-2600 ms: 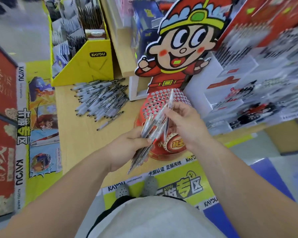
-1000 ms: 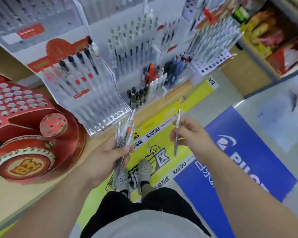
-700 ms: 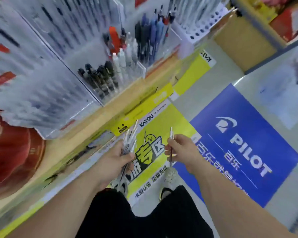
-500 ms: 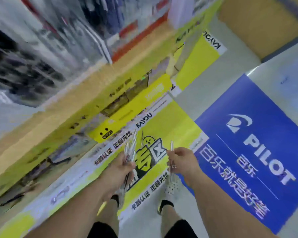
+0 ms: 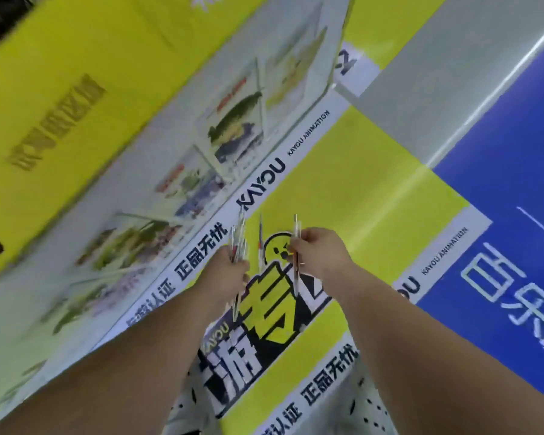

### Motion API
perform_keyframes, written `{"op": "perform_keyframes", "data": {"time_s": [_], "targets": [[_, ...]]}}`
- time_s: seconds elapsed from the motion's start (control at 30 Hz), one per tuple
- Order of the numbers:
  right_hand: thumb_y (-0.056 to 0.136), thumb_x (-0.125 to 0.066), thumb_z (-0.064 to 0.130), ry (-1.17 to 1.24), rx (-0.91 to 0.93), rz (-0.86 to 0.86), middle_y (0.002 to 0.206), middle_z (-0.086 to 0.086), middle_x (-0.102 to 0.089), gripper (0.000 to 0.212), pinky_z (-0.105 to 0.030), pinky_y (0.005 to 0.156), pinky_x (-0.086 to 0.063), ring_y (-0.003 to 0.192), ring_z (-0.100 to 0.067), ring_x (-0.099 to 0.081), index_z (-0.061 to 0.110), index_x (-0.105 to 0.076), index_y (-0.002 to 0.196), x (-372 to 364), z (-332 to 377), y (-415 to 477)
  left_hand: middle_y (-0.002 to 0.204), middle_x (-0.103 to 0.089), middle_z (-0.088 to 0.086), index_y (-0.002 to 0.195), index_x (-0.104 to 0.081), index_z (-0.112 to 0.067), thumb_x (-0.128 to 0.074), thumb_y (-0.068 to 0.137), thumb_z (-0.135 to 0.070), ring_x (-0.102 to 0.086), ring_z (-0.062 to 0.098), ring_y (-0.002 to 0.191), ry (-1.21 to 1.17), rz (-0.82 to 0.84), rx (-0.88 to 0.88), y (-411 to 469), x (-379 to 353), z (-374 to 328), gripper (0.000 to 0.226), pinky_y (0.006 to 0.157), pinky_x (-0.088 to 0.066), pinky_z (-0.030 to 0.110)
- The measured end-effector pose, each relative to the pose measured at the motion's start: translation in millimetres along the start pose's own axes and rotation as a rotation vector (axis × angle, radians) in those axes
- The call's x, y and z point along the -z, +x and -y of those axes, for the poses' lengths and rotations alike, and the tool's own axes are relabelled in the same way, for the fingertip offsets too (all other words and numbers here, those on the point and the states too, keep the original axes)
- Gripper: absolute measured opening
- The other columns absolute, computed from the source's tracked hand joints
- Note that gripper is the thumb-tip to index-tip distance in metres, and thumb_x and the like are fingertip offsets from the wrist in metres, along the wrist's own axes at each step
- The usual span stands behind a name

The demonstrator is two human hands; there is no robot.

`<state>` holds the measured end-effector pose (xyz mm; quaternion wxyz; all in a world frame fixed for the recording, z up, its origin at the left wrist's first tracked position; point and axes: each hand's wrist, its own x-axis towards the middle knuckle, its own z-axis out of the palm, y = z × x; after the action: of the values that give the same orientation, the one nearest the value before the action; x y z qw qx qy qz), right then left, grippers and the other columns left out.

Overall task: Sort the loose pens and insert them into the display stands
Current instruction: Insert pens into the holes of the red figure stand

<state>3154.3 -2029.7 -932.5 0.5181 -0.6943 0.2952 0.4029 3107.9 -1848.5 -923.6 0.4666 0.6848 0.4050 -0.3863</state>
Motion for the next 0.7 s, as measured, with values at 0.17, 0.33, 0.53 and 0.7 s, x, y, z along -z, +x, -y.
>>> {"op": "perform_keyframes", "data": {"time_s": [0.17,0.33,0.53,0.7], "targets": [[0.099,-0.059,0.017,-0.016,0.024,0.017,0.089,-0.023,-0.074,0.026,-0.059,0.077,-0.057,0.087,-0.042,-0.071,0.011,-0.064,0.074,-41.2,-31.5,65.7,0.104,-0.055,0.012,0.136,-0.042,-0.004,-0.05,0.104,-0.01,-0.062,0.023,0.084,-0.043,-0.061,0.012,69.6,-14.4,15.9,0.034,0.081,-0.053,0.045],[0.096,-0.057,0.022,-0.053,0.037,0.029,0.086,-0.023,-0.072,0.023,-0.06,0.075,-0.056,0.082,-0.042,-0.069,0.005,-0.068,0.085,-60.4,-48.3,89.8,0.105,-0.064,0.021,0.105,-0.05,-0.015,-0.051,0.101,-0.015,-0.067,0.037,0.093,0.032,-0.133,-0.036,94.3,-26.2,28.1,0.004,0.084,-0.058,0.053],[0.079,-0.058,0.037,0.037,0.0,0.089,0.093,-0.03,-0.068,0.025,-0.069,0.076,-0.052,0.093,-0.052,-0.065,0.013,-0.062,0.073,-73.5,-63.9,100.5,0.101,-0.068,0.009,0.101,-0.054,-0.023,-0.057,0.098,-0.022,-0.068,0.035,0.09,0.02,-0.168,-0.073,105.8,-27.4,33.1,0.004,0.083,-0.058,0.059],[0.098,-0.059,0.015,0.141,-0.02,0.14,0.095,-0.026,-0.072,0.02,-0.062,0.084,-0.055,0.081,-0.039,-0.069,0.011,-0.064,0.079,-70.7,-56.5,86.3,0.101,-0.067,0.012,0.104,-0.053,-0.022,-0.052,0.102,-0.015,-0.064,0.025,0.085,0.001,-0.094,-0.091,97.5,-27.8,25.6,0.008,0.083,-0.057,0.053]]}}
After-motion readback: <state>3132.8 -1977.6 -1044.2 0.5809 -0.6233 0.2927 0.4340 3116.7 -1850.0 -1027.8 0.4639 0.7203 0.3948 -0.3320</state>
